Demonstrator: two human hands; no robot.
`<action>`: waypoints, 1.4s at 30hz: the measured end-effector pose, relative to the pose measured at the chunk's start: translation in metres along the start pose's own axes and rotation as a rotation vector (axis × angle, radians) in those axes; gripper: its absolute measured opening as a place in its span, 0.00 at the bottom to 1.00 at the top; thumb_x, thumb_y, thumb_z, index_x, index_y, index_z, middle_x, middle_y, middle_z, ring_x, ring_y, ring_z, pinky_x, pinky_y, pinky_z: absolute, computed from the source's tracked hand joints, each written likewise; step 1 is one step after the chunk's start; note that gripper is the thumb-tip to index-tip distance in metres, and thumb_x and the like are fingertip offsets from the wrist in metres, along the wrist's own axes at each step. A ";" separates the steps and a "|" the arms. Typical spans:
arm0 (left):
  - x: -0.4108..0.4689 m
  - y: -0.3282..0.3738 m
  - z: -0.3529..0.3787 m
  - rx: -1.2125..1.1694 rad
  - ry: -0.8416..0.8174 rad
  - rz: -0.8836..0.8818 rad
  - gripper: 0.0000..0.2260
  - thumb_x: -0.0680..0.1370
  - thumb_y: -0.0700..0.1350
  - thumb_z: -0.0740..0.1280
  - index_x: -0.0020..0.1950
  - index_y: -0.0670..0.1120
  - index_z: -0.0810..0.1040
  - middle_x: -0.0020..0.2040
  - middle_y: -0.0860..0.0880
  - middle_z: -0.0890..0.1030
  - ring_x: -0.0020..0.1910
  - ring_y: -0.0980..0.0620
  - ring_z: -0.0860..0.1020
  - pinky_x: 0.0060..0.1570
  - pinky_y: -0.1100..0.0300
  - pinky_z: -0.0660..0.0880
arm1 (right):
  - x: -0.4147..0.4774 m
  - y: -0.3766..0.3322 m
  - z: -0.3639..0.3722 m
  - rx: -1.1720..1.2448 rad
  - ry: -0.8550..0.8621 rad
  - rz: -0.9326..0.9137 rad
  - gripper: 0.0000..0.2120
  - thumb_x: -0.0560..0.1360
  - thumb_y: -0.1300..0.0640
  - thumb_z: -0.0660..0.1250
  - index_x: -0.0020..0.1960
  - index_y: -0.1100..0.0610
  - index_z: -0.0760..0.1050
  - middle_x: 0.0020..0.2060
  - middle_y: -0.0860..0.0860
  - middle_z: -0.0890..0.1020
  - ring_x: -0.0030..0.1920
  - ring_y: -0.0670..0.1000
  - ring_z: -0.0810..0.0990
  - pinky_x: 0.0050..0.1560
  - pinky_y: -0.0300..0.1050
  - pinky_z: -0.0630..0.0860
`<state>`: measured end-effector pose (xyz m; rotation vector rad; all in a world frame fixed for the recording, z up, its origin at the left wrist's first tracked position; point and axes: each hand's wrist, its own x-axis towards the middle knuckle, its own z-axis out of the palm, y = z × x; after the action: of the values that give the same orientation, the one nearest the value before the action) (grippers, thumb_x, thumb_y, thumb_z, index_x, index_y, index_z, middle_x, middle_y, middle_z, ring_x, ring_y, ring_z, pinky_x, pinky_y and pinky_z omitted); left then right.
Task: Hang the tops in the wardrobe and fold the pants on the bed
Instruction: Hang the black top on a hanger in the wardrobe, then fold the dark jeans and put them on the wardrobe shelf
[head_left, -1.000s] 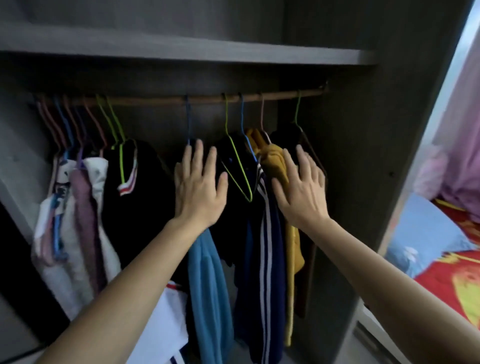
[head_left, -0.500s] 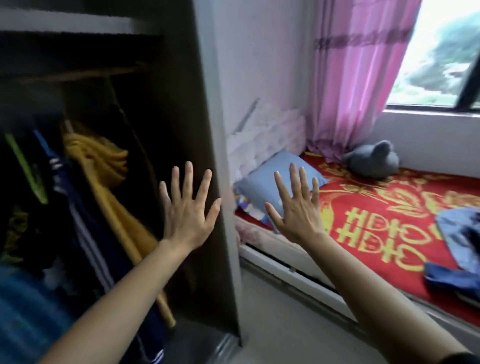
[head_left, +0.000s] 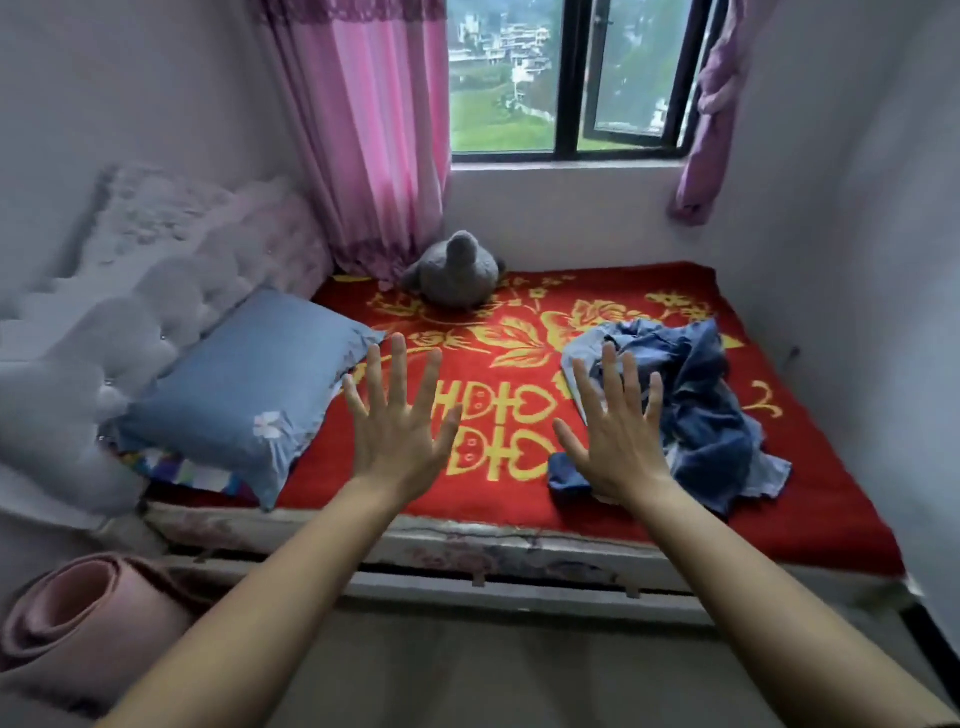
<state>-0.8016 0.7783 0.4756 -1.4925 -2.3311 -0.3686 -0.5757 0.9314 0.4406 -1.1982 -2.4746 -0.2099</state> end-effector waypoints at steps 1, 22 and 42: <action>0.016 0.010 0.015 -0.005 -0.017 0.023 0.31 0.80 0.65 0.49 0.80 0.55 0.46 0.80 0.43 0.40 0.78 0.39 0.41 0.70 0.30 0.45 | 0.006 0.017 0.011 -0.009 -0.028 0.028 0.40 0.79 0.34 0.53 0.82 0.51 0.43 0.80 0.57 0.38 0.79 0.59 0.37 0.75 0.67 0.39; 0.330 0.164 0.343 -0.197 -0.533 0.425 0.32 0.80 0.64 0.47 0.80 0.54 0.44 0.80 0.44 0.37 0.78 0.40 0.38 0.73 0.35 0.48 | 0.156 0.229 0.213 -0.127 -0.440 0.587 0.38 0.81 0.38 0.54 0.82 0.51 0.41 0.80 0.58 0.38 0.80 0.59 0.38 0.77 0.62 0.38; 0.437 0.363 0.654 -0.600 -0.691 -0.218 0.31 0.83 0.52 0.58 0.81 0.48 0.46 0.80 0.41 0.47 0.79 0.47 0.46 0.75 0.52 0.47 | 0.318 0.473 0.523 0.139 -0.334 0.586 0.35 0.80 0.49 0.62 0.81 0.51 0.48 0.79 0.64 0.40 0.78 0.67 0.44 0.76 0.64 0.51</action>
<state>-0.7371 1.5458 0.0795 -1.8487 -3.1358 -0.7618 -0.5286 1.6105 0.0744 -1.9480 -2.2152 0.3413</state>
